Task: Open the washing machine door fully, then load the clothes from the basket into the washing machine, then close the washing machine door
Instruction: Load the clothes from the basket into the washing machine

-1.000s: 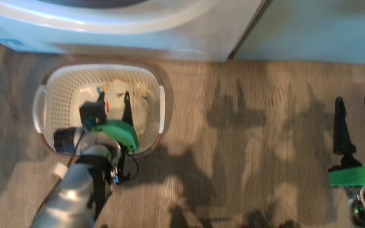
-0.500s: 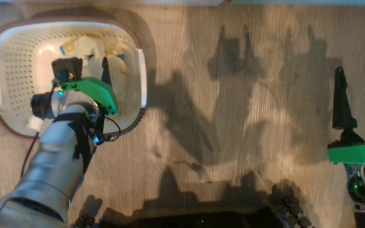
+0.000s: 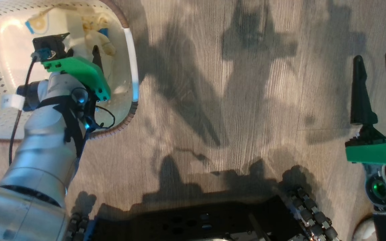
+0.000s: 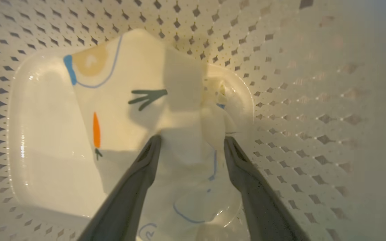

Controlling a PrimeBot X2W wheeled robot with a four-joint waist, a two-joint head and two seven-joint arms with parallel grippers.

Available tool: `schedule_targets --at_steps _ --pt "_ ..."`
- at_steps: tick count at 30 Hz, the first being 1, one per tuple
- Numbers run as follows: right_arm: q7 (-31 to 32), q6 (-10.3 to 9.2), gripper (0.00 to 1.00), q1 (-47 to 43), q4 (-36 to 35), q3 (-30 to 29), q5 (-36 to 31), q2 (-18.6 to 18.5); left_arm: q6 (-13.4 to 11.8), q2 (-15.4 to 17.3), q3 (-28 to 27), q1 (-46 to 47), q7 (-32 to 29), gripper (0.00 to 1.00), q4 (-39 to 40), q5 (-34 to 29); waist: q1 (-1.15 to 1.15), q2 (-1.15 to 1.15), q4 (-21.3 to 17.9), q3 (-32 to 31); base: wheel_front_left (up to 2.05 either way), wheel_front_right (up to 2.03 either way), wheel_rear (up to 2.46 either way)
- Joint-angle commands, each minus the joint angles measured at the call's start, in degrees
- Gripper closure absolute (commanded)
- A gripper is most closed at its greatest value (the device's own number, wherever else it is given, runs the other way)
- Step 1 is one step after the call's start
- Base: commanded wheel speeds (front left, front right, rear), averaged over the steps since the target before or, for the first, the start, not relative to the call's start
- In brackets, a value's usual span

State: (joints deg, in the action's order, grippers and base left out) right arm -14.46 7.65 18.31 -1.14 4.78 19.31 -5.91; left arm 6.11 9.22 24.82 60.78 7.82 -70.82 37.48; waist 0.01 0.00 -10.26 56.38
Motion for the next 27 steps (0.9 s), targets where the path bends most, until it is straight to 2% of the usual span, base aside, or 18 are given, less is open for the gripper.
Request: schedule_targets --at_steps 1,9,10,12,13,20,27 --pt "-0.52 -0.16 0.0 -1.28 -1.71 1.15 0.17 -0.74 0.43 2.18 -1.13 -0.97 -0.52 0.0 -0.23 0.66 -0.01 0.0 -0.33 0.47 0.0 0.0 0.0" --pt "-0.53 -0.16 0.0 -1.25 -1.78 1.56 0.37 -1.02 0.89 3.01 -1.09 0.1 -4.22 0.01 -1.89 1.98 -0.01 0.0 -1.13 1.53 0.0 0.0 0.0" --pt "-0.53 -0.16 0.0 -1.25 -1.78 1.62 0.44 -1.07 0.8 3.24 -1.13 0.28 -4.82 0.49 -2.13 2.22 -0.01 0.0 -1.34 1.6 0.0 0.0 0.0" --pt "-0.53 -0.16 0.0 -1.25 -1.73 1.65 0.47 -1.14 0.76 3.37 -1.12 0.44 -5.12 0.94 -2.3 2.37 -0.01 0.0 -1.52 1.65 0.0 0.0 0.0" --pt "-0.53 -0.16 0.0 -1.21 -1.7 1.67 0.49 -1.17 0.65 3.5 -0.99 0.5 -5.21 1.0 -2.38 2.29 -0.01 0.0 -1.6 1.67 0.0 0.0 0.0" --pt "-0.53 -0.16 0.0 -1.01 -1.34 1.33 0.3 -1.22 0.27 3.34 -0.6 0.43 -4.42 1.0 -2.66 2.29 -0.01 0.0 -1.26 1.24 0.0 0.0 0.0" --pt "-0.53 -0.16 0.0 -1.04 -1.3 0.42 -0.21 -1.6 0.17 2.34 -0.82 -1.0 -0.32 1.0 -2.8 2.89 -0.01 0.0 0.41 -1.19 0.0 0.0 0.0"
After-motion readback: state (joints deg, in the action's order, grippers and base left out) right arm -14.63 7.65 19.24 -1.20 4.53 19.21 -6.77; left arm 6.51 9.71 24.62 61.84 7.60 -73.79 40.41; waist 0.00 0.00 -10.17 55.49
